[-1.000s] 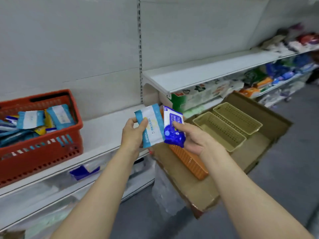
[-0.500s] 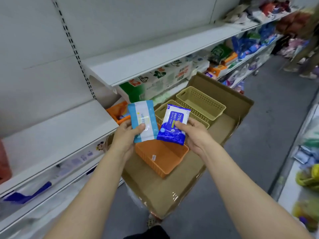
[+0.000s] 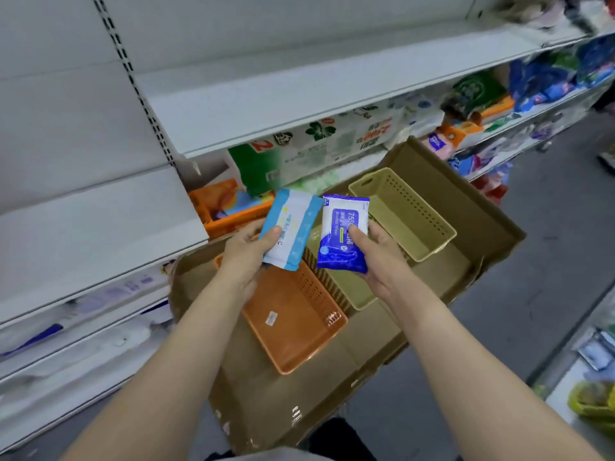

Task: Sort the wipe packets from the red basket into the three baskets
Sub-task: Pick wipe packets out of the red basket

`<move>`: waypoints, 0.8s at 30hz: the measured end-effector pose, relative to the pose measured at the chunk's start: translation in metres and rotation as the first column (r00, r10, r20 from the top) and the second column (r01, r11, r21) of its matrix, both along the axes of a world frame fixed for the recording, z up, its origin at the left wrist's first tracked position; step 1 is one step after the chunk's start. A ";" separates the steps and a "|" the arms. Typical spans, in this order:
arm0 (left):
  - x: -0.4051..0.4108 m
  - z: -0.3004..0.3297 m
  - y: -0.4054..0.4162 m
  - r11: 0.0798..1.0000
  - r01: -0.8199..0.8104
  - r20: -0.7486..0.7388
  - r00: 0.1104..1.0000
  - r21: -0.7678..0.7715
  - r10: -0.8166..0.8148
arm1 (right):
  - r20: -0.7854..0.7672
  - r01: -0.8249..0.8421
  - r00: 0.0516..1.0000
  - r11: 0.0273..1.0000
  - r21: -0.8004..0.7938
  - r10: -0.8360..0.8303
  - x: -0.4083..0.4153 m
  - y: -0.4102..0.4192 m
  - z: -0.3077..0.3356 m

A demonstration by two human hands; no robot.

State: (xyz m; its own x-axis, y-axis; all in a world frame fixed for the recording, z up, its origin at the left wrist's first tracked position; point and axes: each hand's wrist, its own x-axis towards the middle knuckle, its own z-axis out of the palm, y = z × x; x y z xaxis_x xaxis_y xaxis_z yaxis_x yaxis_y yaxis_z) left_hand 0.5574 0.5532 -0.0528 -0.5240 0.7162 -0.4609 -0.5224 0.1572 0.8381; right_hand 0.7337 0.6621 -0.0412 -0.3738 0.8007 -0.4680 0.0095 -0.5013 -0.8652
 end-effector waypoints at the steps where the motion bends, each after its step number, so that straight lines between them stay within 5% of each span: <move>1: 0.000 -0.003 0.004 1.000 -0.021 -0.012 1.000 -0.009 0.021 | 0.016 -0.039 0.999 0.999 0.002 0.039 -0.003 0.008 -0.002; 8: 0.010 -0.023 0.005 0.960 -0.267 0.039 0.962 -0.080 0.270 | 0.062 -0.361 0.930 0.932 -0.044 0.363 -0.022 0.057 -0.023; 17: 0.010 -0.051 -0.036 0.828 -0.537 0.131 0.820 -0.162 0.557 | 0.200 -0.549 0.810 0.833 -0.072 0.551 -0.073 0.055 -0.077; 24: -0.024 -0.089 -0.073 0.736 -0.649 0.146 0.722 -0.195 0.676 | 0.457 -0.701 0.638 0.713 0.010 0.620 -0.117 0.045 -0.114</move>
